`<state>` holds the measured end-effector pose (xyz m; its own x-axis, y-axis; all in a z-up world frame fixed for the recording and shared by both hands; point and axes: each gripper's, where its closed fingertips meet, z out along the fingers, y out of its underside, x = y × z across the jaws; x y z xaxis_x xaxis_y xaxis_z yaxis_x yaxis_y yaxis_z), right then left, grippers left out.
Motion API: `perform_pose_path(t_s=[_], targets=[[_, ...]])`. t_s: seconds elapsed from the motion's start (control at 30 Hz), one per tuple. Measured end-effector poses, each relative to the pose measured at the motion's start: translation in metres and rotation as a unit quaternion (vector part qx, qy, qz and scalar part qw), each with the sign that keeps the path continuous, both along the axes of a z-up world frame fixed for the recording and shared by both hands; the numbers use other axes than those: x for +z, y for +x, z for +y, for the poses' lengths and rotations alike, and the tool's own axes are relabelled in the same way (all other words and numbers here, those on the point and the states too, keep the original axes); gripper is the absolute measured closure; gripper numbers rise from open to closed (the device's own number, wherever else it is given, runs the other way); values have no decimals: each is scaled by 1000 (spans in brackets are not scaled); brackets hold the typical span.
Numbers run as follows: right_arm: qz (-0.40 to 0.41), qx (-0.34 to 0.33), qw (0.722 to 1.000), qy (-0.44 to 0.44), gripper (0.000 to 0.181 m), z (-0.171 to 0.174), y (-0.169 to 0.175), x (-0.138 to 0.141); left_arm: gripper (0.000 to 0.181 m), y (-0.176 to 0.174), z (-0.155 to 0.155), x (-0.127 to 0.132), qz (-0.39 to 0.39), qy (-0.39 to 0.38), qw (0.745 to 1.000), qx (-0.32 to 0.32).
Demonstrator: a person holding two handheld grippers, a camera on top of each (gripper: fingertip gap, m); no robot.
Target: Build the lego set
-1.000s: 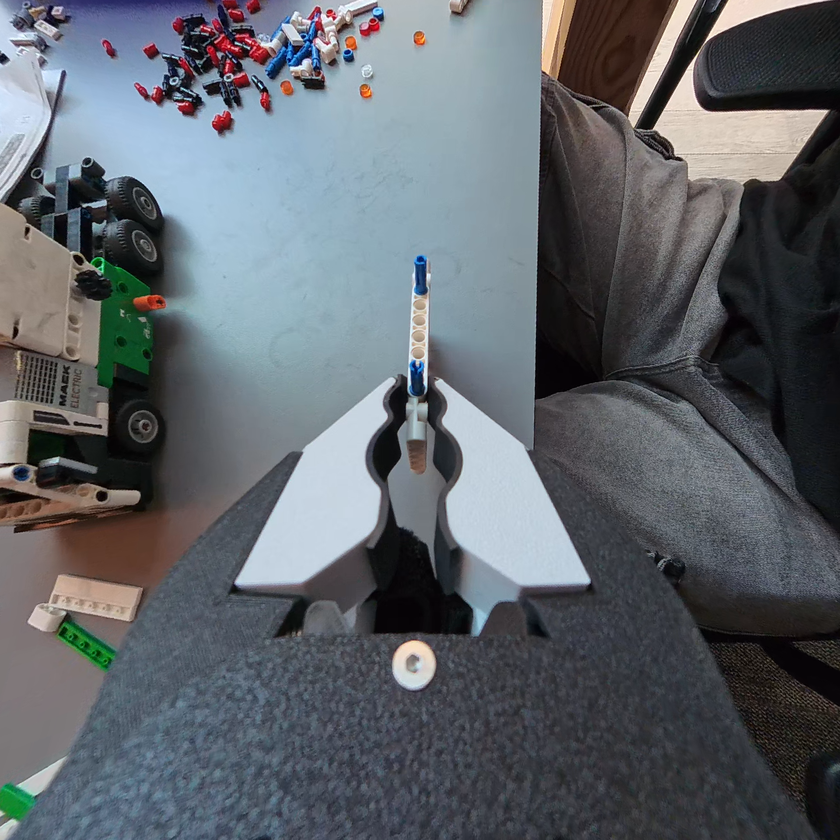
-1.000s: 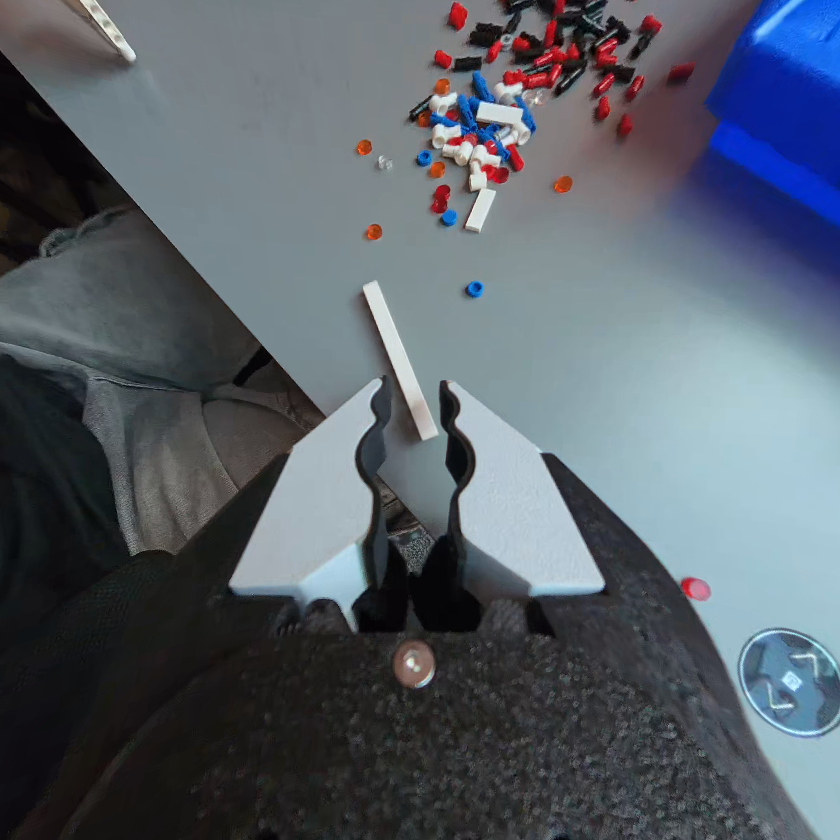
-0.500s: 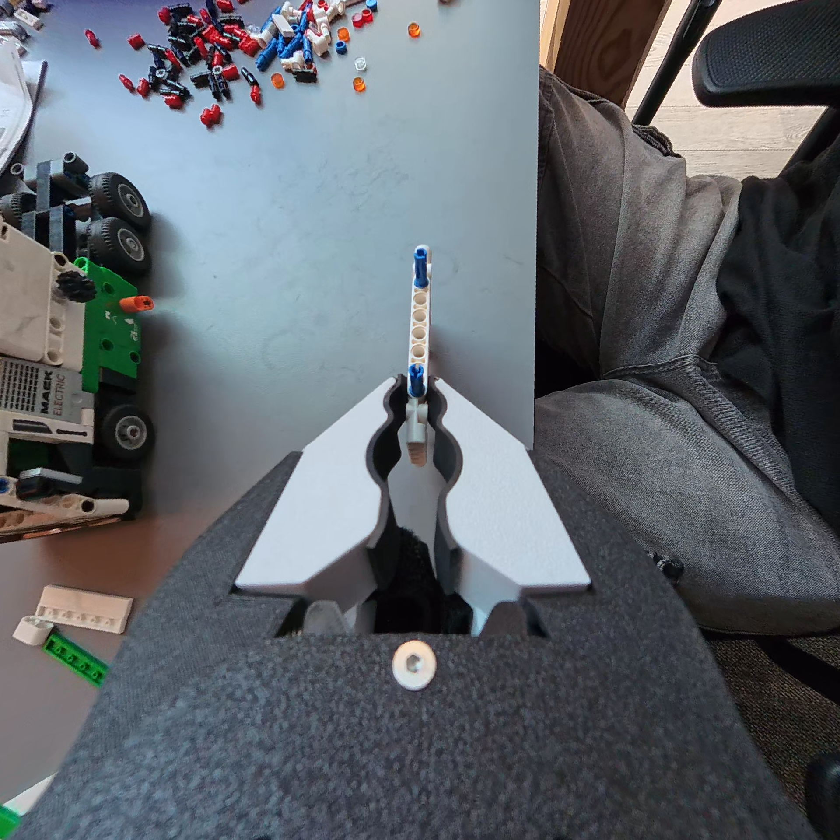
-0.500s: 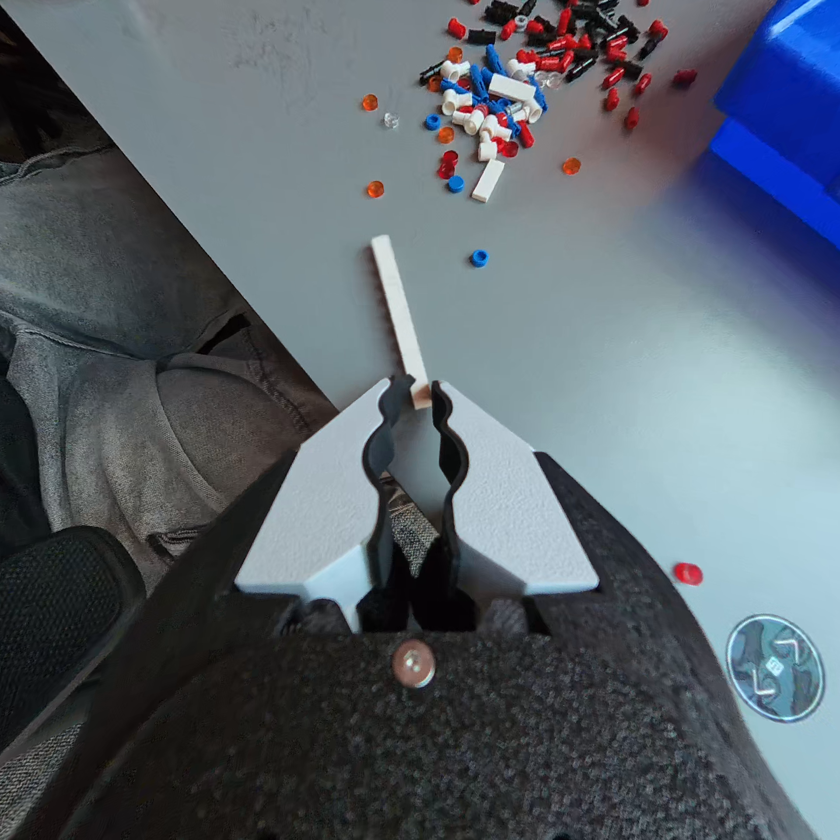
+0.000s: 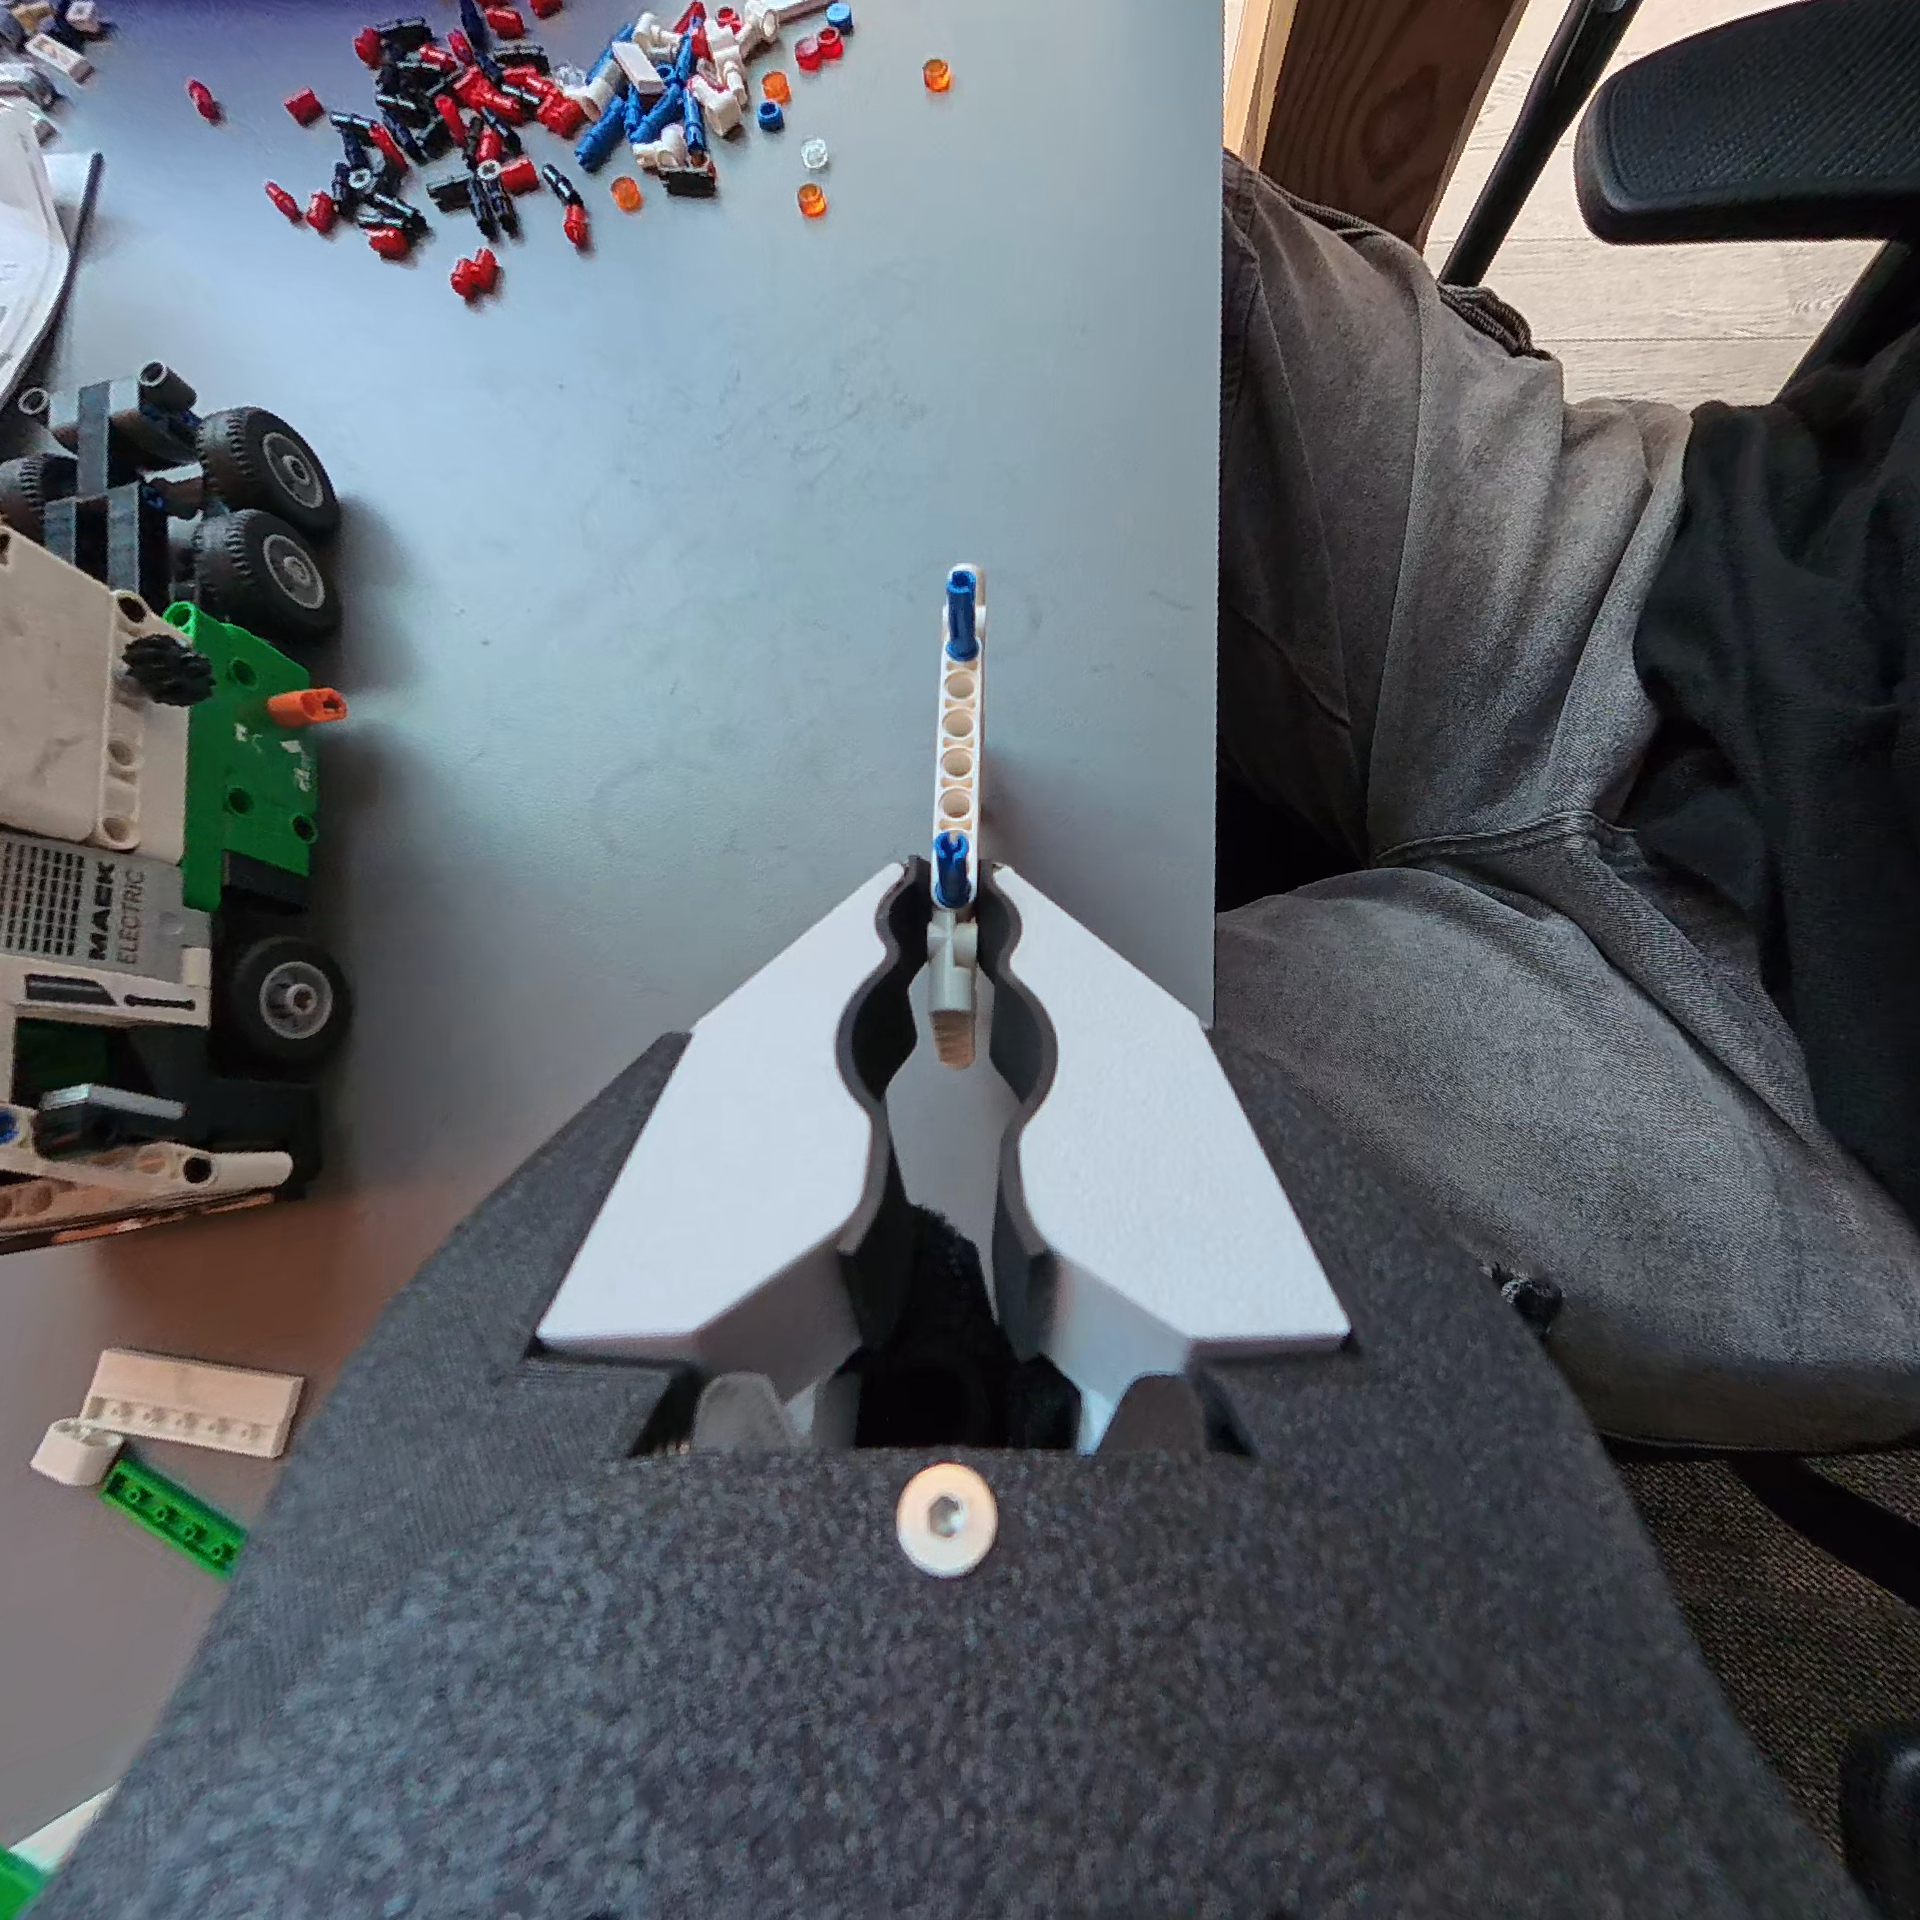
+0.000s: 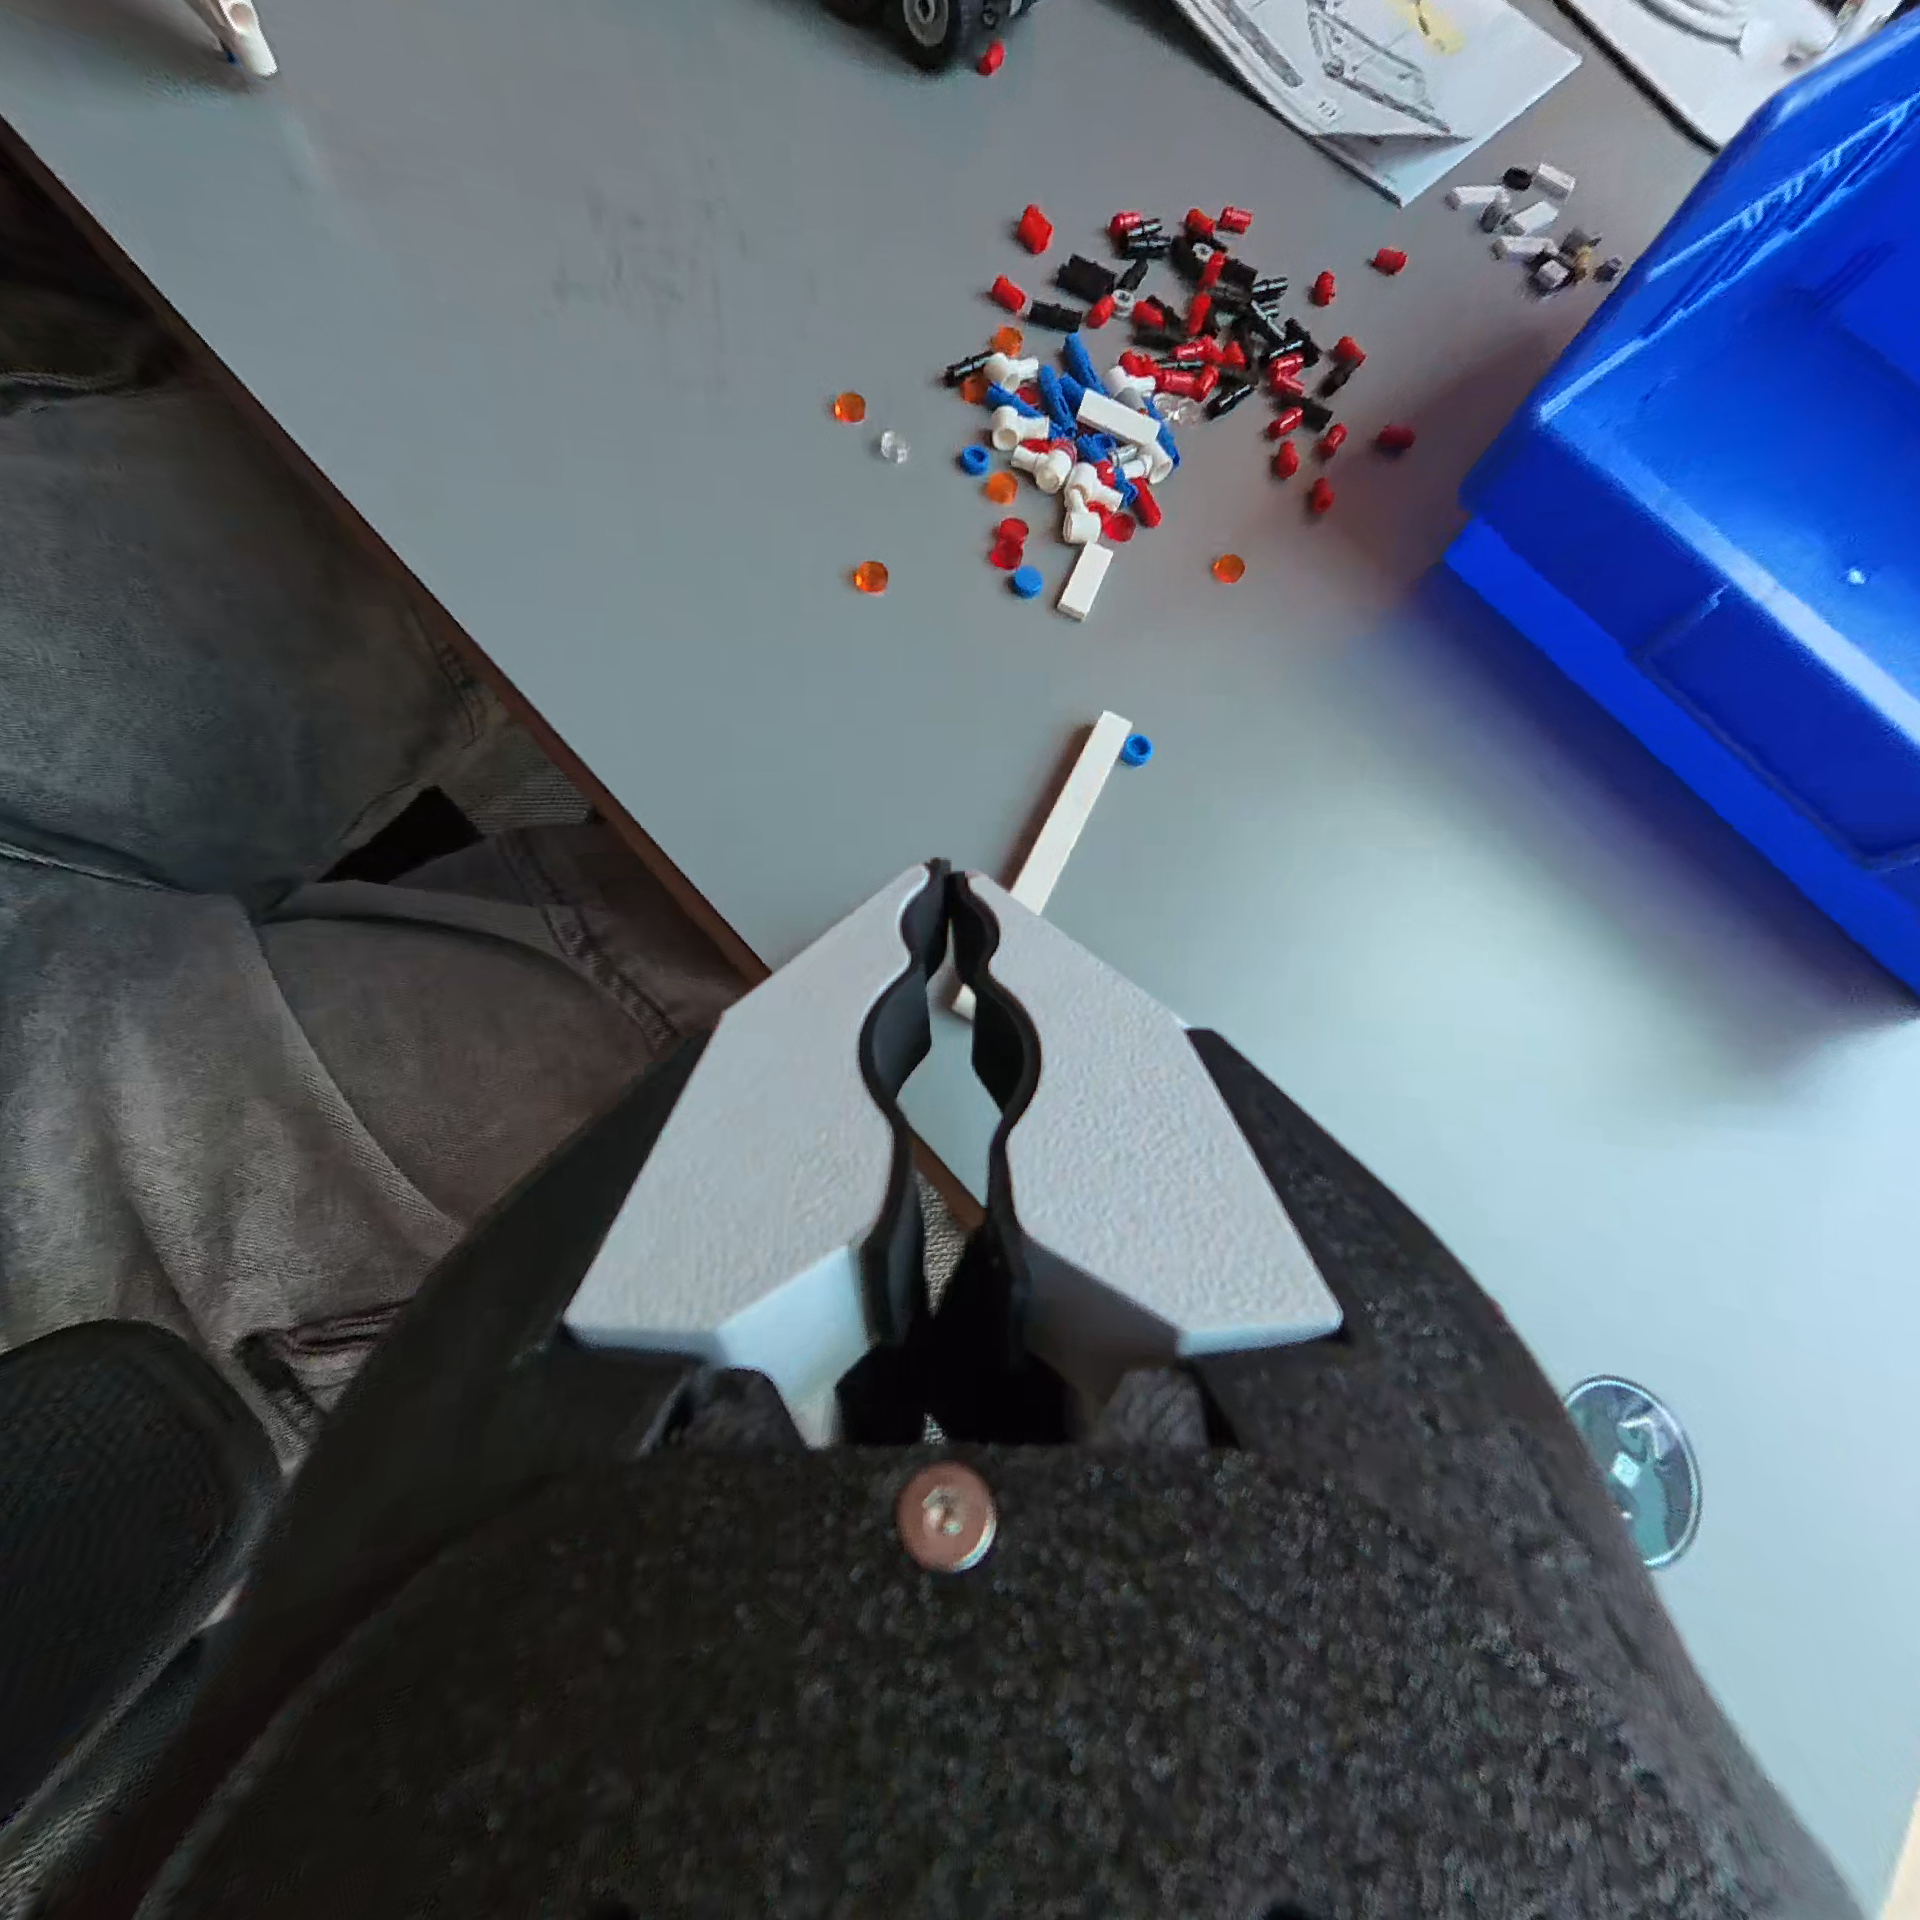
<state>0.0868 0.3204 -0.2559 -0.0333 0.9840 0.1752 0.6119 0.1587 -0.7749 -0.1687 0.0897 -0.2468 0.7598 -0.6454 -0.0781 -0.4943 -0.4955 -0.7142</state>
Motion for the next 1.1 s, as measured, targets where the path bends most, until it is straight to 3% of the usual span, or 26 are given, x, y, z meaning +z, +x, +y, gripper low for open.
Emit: perform_pose_path(t_s=[0.1,0.27,0.47,0.6,0.67,0.73,0.87,1.0,1.1], targets=[[-6,-36,998,51,181,10,0,1,174,1,0,0,1,-1,1000,-1],[-35,-87,994,-57,155,7,9,-17,174,1,-1,0,2,0,1000,-1],[-10,-131,991,-6,173,13,14,-26,174,1,-1,0,3,0,1000,-3],[2,-132,988,84,174,18,7,-13,174,4,0,-1,3,0,1000,-5],[5,-104,982,159,174,8,-4,3,174,3,1,0,-3,-2,1000,-1],[26,-32,963,266,174,-20,-28,23,174,5,4,-1,-17,-7,1000,-3],[73,106,884,450,175,-88,-97,52,174,15,12,-3,-53,-27,997,-38],[152,194,844,476,175,-144,-163,66,174,22,20,-3,-54,-30,997,-52],[147,236,811,514,175,-164,-191,57,174,24,20,-5,-46,-33,997,-53]])
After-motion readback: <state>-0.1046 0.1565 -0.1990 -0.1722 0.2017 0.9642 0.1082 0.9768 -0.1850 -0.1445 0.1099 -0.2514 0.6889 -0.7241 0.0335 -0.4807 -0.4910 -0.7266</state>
